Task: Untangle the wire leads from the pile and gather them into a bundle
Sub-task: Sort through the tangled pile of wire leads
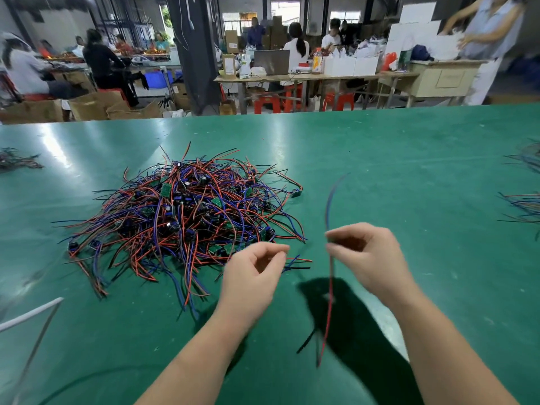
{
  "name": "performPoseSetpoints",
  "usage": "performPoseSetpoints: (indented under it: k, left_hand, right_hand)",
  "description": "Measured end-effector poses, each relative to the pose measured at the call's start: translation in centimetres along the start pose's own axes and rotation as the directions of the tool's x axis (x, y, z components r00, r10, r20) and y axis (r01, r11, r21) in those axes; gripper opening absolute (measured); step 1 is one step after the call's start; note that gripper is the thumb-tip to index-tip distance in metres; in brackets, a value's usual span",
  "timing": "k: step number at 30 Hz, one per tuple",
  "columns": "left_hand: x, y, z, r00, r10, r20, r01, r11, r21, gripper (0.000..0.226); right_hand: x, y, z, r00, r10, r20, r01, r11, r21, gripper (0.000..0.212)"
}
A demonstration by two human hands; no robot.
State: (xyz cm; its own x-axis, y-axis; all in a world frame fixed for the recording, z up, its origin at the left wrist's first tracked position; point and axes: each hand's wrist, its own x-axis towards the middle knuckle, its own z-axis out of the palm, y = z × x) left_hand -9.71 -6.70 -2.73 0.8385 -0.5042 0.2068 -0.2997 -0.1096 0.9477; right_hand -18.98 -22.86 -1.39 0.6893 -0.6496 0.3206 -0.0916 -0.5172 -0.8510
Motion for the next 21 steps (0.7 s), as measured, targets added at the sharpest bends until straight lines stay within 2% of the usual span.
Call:
performPoseSetpoints:
  k: [2, 4, 8, 10, 13, 15, 18, 21]
  left_hand:
    - [0.3, 0.1, -1.1, 0.948, 0.284, -0.144, -0.223, 0.915, 0.337, 0.017]
    - [0.8, -0.2, -2.2, 0.898, 0.400, -0.185, -0.258, 0.817, 0.515, 0.024]
    - [1.5, -0.8, -3.2, 0.905, 0.348, -0.245, -0.072, 0.692, 0.718, 0.034]
    - [1.5, -1.3, -3.2, 0.917, 0.351, -0.188, -0.082, 0.629, 0.773, 0.025]
    - [1.4, -1.6, -2.9, 0.938, 0.347, -0.029, -0.178, 0.552, 0.815, 0.013]
    - [1.5, -2.0, -2.8, 0.962, 0.267, 0.049, -0.178, 0.485, 0.856, 0.027]
    - [1.6, -2.9, -2.6, 0.986, 0.146, 0.078, -0.134, 0.431, 0.892, 0.053]
    - [2.0, -3.5, -2.7, 0.989, 0.123, 0.082, -0.129, 0.445, 0.886, 0.049]
  right_hand:
    - [0.9, 1.1, -1.9, 0.977, 0.001, -0.212, -0.050, 0.973, -0.226, 0.017]
    - [1.5, 2.4, -4.0, 0.941, 0.004, -0.339, -0.154, 0.895, -0.419, 0.011]
    - [2.4, 4.6, -6.0, 0.916, 0.121, -0.383, -0.321, 0.793, -0.518, 0.017]
    - [2.6, 5.1, -6.1, 0.921, 0.212, -0.326, -0.367, 0.751, -0.549, 0.018]
    - [2.5, 5.4, -5.6, 0.923, 0.310, -0.228, -0.383, 0.692, -0.611, 0.012]
    - [2.3, 5.1, -5.1, 0.933, 0.290, -0.212, -0.357, 0.675, -0.646, 0.009]
    - [1.9, 4.2, -4.2, 0.958, 0.185, -0.220, -0.283, 0.751, -0.596, 0.034]
    - [1.3, 3.0, -2.7, 0.987, 0.072, -0.145, -0.141, 0.824, -0.549, 0.035]
